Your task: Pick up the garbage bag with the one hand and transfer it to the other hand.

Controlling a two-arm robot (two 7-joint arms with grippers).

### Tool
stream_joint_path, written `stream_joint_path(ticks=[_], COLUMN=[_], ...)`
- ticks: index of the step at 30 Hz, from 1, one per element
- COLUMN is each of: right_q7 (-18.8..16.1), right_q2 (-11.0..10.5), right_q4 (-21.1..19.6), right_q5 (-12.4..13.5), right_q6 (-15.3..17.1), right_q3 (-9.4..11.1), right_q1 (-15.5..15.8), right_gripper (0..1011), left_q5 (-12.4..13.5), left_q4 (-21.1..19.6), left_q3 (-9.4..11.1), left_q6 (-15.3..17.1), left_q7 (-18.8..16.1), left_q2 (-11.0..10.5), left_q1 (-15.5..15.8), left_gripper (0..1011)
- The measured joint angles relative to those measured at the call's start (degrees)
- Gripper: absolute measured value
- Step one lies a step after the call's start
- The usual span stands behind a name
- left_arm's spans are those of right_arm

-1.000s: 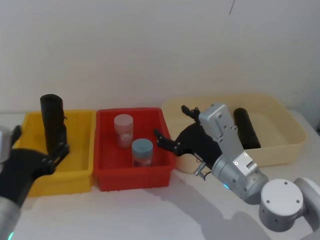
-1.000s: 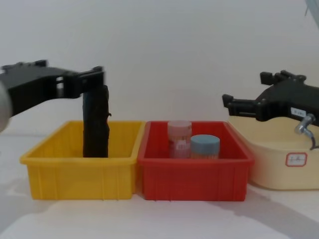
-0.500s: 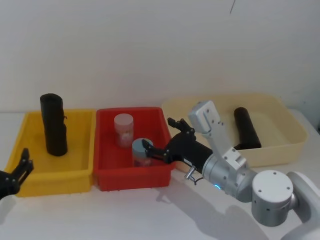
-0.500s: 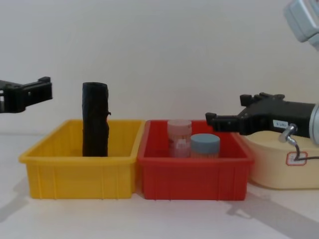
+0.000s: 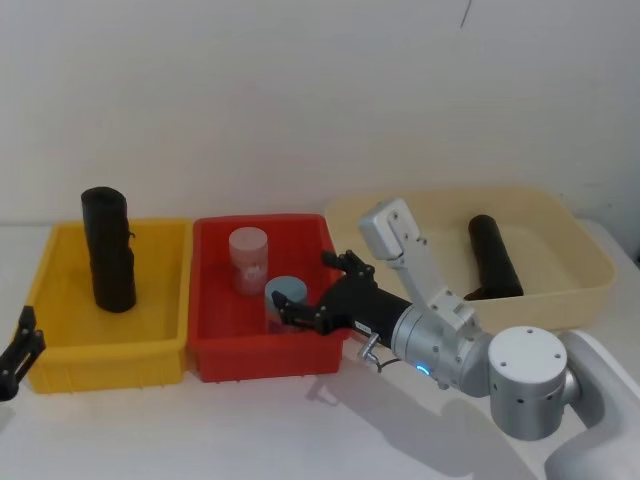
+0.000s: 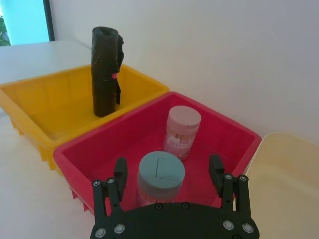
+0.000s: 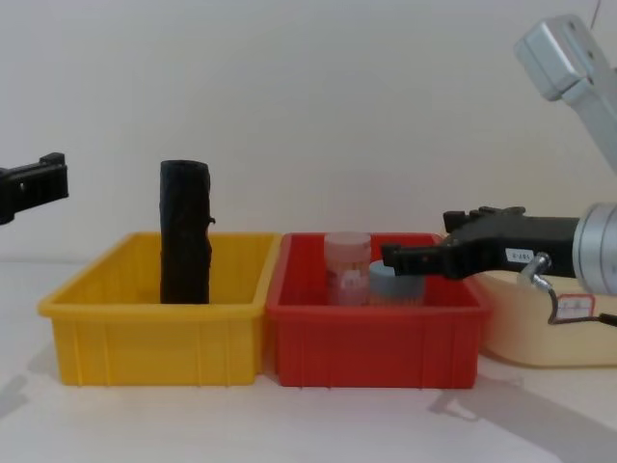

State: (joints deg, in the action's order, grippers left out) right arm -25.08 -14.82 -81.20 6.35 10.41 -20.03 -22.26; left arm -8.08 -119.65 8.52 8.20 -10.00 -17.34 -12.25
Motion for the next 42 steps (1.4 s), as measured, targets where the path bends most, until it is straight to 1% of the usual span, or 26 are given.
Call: stream_joint_path(ticks=[11, 29, 39, 40, 42], right_q7=[-0.08, 0.49, 1.2, 1.43, 1.59], right_q2=[0.48, 0.49, 1.01, 1.13, 1.26], right_q4=[2.51, 5.49, 6.68, 6.82, 6.93], right_q5=[0.18, -1.09, -0.85, -0.68, -0.5], right_q6=[1.83, 1.7, 1.16, 1.05, 0.95], right_q3=[-1.3, -4.09, -4.41, -4.38, -4.33], right_q1=[-1.96, -3.87, -4.33, -4.38, -4.43], right_gripper=[1000, 1000, 1000, 996, 954], left_q5=[0.08, 0.14, 0.13, 0.13, 0.13], left_q4=[-0.42, -0.63, -0.67, -0.67, -0.68], left_q3=[-0.42, -0.61, -0.67, -0.67, -0.67], left_q6=[-0.09, -0.11, -0.1, -0.1, -0.1], left_q7=[-0.34, -0.5, -0.53, -0.53, -0.53], left_q2=[-0.11, -0.18, -0.18, -0.18, -0.18], left_q1=[-0.73, -1.06, -1.11, -1.11, -1.13], left_gripper=[1001, 1001, 1000, 1001, 1001])
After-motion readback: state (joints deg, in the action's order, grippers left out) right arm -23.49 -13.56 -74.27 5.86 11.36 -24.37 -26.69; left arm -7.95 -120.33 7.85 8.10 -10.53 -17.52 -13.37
